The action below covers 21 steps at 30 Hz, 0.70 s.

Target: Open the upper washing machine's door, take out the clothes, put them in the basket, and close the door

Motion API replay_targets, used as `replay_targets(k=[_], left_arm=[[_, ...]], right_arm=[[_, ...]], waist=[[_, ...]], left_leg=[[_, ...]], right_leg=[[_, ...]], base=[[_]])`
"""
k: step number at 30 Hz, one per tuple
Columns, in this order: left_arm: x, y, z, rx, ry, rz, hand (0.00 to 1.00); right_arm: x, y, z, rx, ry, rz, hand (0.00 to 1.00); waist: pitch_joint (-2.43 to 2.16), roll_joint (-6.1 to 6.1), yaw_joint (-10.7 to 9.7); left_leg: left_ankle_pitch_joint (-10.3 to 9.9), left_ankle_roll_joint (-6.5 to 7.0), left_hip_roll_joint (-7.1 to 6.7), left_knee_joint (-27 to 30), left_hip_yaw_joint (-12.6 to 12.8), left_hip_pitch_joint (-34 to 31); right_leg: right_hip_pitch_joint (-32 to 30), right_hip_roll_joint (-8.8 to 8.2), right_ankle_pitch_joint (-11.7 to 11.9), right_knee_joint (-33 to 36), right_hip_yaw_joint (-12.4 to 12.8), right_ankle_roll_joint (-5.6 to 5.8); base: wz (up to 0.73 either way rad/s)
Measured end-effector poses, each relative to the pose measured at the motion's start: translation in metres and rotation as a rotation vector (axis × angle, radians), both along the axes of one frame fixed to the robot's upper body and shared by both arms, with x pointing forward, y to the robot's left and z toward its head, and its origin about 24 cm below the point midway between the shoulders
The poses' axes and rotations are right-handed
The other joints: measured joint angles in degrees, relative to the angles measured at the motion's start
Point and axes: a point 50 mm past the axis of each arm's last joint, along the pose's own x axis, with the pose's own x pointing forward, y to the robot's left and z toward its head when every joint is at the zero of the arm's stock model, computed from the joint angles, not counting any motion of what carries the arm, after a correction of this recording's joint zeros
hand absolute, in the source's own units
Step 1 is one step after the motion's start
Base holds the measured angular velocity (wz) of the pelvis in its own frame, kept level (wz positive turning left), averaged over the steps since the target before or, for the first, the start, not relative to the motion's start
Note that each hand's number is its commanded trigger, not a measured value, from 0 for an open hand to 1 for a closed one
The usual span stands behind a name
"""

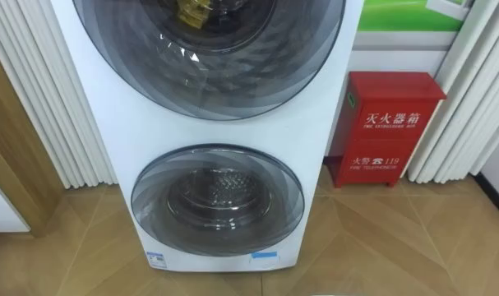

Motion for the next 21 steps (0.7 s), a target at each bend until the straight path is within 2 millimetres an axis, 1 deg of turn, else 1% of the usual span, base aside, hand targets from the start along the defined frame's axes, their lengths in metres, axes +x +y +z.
replay_targets(k=[4, 10, 12, 14, 16, 21], left_arm=[[-0.001, 0.000, 0.000, -0.009, -0.001, 0.018, 0.00], [-0.010, 0.002, -0.001, -0.049, 0.002, 0.093, 0.00], [-0.010, 0.002, -0.001, -0.057, -0.001, 0.107, 0.00], [-0.010, 0.003, -0.001, -0.074, -0.003, 0.123, 0.00], [-0.010, 0.003, -0.001, -0.083, -0.005, 0.136, 0.00], [-0.010, 0.005, 0.000, -0.095, -0.003, 0.129, 0.00]], right_arm=[[0.000, 0.000, 0.000, 0.009, 0.000, -0.001, 0.00], [-0.001, 0.001, 0.000, 0.017, 0.000, -0.016, 0.00], [0.000, 0.001, 0.000, 0.019, -0.001, -0.015, 0.00], [-0.001, 0.001, 0.000, 0.021, 0.001, -0.013, 0.00], [-0.001, 0.002, 0.000, 0.024, 0.001, -0.013, 0.00], [0.000, 0.002, 0.000, 0.024, -0.001, -0.012, 0.00]], waist=[[0.00, -0.11, 0.0], [-0.05, -0.24, 0.1], [-0.07, -0.27, 0.1], [-0.20, -0.41, 0.0], [-0.11, -0.41, 0.0], [-0.18, -0.54, 0.1]], left_leg=[[0.0, 0.00, 0.00, 0.0, 0.0, -0.1], [0.0, 0.00, 0.00, 0.0, -0.1, -0.4], [0.0, 0.00, 0.00, 0.2, -0.1, -0.8], [0.0, 0.00, -0.01, 0.2, -0.1, -0.9], [0.0, 0.00, -0.01, 0.1, -0.1, -0.9], [0.0, 0.00, -0.02, 0.1, -0.1, -1.0]], right_leg=[[0.0, -0.01, 0.0, -0.1, -0.1, 0.01], [-0.2, -0.03, 0.0, -0.1, -0.1, 0.01], [-0.5, -0.04, 0.0, -0.1, -0.2, 0.01], [-0.6, -0.04, 0.0, -0.1, -0.3, 0.01], [-0.7, -0.04, 0.0, -0.1, -0.2, 0.01], [-0.8, -0.07, 0.0, -0.1, -0.2, 0.02]], base=[[0.00], [0.00], [0.00], [0.00], [0.00], [0.00]])
